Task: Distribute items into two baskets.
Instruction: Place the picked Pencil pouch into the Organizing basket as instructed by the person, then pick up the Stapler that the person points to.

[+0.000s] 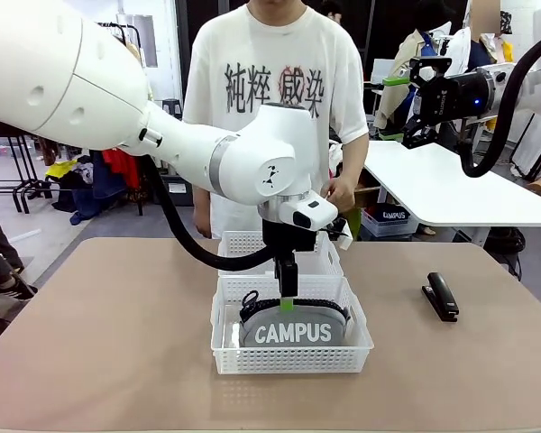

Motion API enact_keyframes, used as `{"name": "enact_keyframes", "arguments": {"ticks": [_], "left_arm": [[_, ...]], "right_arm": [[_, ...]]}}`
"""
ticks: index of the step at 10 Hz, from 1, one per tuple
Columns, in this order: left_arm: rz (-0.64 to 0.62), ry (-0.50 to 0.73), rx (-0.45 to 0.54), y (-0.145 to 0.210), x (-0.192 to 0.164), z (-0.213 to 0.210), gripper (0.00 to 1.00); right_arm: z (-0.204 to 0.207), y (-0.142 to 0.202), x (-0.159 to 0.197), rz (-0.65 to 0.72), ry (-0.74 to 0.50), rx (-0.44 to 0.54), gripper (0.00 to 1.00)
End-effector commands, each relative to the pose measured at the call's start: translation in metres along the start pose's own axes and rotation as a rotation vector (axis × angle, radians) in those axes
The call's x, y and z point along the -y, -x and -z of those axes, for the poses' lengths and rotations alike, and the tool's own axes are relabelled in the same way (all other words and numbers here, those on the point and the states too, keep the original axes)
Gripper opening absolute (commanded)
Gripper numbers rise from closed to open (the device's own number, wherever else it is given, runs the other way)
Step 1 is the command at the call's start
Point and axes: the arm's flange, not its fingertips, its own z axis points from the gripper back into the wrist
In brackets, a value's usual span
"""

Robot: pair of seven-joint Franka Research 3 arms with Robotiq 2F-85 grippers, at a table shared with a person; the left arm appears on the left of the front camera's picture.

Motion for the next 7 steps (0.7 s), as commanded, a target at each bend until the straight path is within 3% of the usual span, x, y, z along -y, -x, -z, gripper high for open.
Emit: {"name": "enact_keyframes", "arguments": {"ticks": [1,7], "left_arm": [[0.004,0.002,-0.003,-0.0002,-0.0003,0.0024,1.0],[0.004,0.002,-0.003,-0.0002,-0.0003,0.0024,1.0]], "right_arm": [[-0.0012,0.0004,-0.0024,-0.006,0.014,-0.005,1.0],[-0.0012,0.0004,-0.0024,-0.006,0.014,-0.005,1.0]]}}
